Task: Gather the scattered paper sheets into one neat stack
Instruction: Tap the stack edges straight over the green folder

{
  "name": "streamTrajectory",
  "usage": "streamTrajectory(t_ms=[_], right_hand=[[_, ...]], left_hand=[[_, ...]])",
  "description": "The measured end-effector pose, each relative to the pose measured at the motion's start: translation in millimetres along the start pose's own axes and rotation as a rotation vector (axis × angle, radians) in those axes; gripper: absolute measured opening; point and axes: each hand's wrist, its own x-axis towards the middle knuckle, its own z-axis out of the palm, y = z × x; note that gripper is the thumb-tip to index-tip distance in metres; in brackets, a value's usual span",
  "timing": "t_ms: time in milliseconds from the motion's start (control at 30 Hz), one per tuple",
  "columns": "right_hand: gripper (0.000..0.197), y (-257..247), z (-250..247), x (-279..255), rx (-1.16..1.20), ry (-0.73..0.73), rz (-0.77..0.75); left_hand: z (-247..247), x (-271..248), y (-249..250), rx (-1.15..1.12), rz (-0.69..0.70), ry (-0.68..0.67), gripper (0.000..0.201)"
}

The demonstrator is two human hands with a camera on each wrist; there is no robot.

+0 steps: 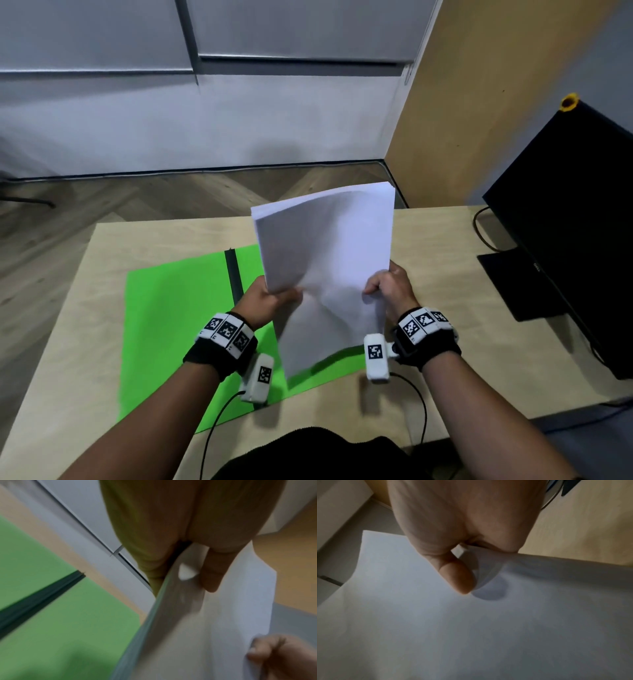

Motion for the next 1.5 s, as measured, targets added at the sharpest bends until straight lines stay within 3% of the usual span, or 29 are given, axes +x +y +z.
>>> streamTrajectory(t_ms=[67, 133, 200, 300, 367, 467, 500, 667, 833, 933, 1033, 1133, 1233, 1333, 1400, 1500], right_hand=[[0.023, 1.8, -6.4, 4.4, 0.06, -0.044, 0.018], [0.025, 7.7, -16.3, 4.6, 0.061, -0.121, 0.08], [0.03, 21.4, -26.8, 2.9, 0.058, -0.191, 0.136], [0.055, 39.5, -34.1, -4.3, 0.265, -0.28, 0.22], [0.06, 44.1, -31.8, -7.6, 0.452, -0.249, 0.231], [0.056, 44.1, -20.2, -16.3, 0.647, -0.162, 0.245], [0.054, 45.9, -14.2, -19.7, 0.658, -0.158, 0.257], [0.053, 62.6, 17.0, -30.1, 0.497, -0.121, 0.305], [0.045, 73.5, 0.8, -28.6, 0.326, -0.126, 0.468], [0.043, 83.3, -24.0, -31.6, 0.213, -0.153, 0.591], [0.049, 98.8, -52.7, -35.3, 0.138, -0.166, 0.665], [0.039, 101.9, -67.5, -41.1, 0.051, -0.159, 0.72], [0.03, 106.5, -72.1, -39.7, 0.005, -0.102, 0.751], [0.026, 106.6, -66.3, -40.4, 0.029, -0.063, 0.747], [0.028, 106.2, -62.5, -41.2, 0.086, -0.035, 0.735], [0.037, 109.7, -63.3, -38.9, 0.142, 0.022, 0.698]], left_hand=[[2.9, 2.7, 2.2, -0.049, -0.014, 0.039, 0.003], [3.5, 5.5, 0.1, -0.141, -0.044, 0.101, 0.018], [0.4, 6.4, -4.9, -0.293, -0.072, 0.179, 0.019], [-2.1, 9.7, -14.9, -0.499, -0.143, 0.337, 0.025], [-2.0, 10.3, -22.5, -0.576, -0.213, 0.391, 0.025], [-0.6, 11.0, -39.0, -0.648, -0.348, 0.363, 0.053], [2.3, 10.8, -41.8, -0.658, -0.382, 0.356, 0.054], [15.3, 6.6, -49.5, -0.687, -0.451, 0.378, 0.037], [4.0, -9.2, -68.4, -0.699, -0.516, 0.42, 0.053], [-10.7, -16.2, -73.7, -0.75, -0.483, 0.48, 0.027], [-35.9, -20.5, -86.0, -0.703, -0.494, 0.5, 0.016], [-51.2, -22.2, -100.0, -0.512, -0.594, 0.437, 0.011], [-48.6, -18.1, -97.9, -0.059, -0.576, 0.188, 0.031], [-38.1, -13.0, -93.8, 0.22, -0.601, 0.008, 0.054], [-34.4, -8.8, -97.0, 0.306, -0.614, 0.031, 0.06], [-33.3, -6.8, -93.9, 0.401, -0.661, 0.052, 0.052]])
